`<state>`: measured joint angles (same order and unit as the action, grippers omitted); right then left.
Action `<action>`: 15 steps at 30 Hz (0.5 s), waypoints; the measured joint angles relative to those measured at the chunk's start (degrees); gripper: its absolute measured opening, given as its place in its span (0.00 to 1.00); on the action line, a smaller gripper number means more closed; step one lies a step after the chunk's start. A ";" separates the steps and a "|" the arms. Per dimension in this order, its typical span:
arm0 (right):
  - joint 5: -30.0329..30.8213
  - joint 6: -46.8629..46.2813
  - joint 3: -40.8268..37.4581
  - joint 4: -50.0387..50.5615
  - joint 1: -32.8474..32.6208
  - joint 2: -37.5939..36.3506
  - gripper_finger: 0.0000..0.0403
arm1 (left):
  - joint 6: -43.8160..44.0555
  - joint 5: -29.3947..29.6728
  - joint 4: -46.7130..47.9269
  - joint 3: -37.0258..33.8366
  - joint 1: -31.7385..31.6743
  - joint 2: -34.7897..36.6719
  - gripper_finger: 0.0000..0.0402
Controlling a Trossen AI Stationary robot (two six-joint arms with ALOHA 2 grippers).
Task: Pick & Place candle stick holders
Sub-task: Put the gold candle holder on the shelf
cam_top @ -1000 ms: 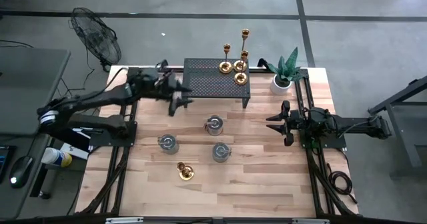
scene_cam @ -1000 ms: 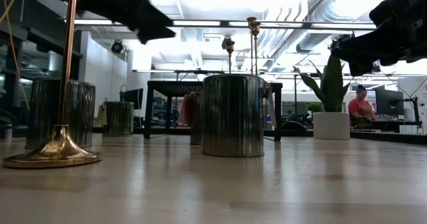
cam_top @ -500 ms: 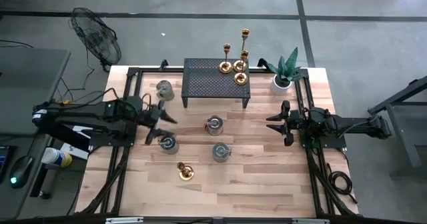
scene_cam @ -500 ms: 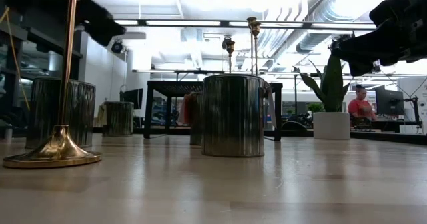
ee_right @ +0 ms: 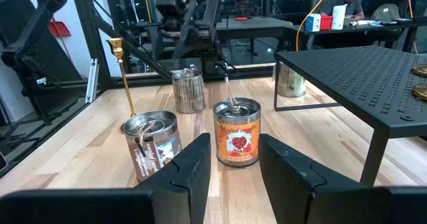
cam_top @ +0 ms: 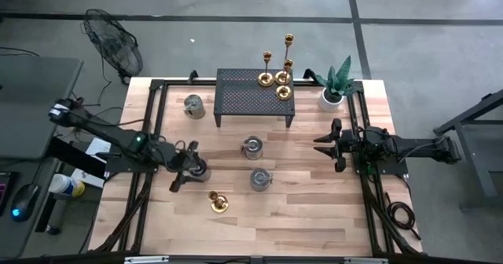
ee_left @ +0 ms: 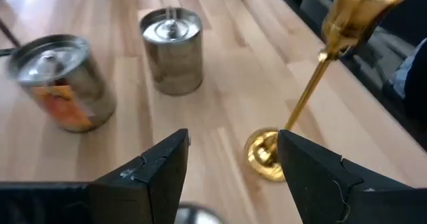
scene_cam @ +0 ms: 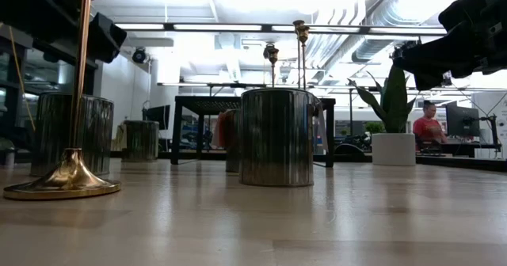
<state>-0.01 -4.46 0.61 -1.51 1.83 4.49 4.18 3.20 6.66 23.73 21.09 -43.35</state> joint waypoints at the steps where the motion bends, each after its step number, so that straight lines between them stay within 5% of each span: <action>1: 0.02 -0.01 0.02 0.00 -0.01 0.00 0.29 | 0.70 0.15 -2.56 0.00 0.74 -1.54 0.56; 15: 0.02 -0.01 0.00 0.01 -0.01 0.00 0.29 | 4.59 0.21 -22.22 0.04 9.46 -20.26 0.56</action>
<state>0.01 -4.47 0.60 -1.50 1.83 4.49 8.77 3.41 -15.56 23.77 30.55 -63.62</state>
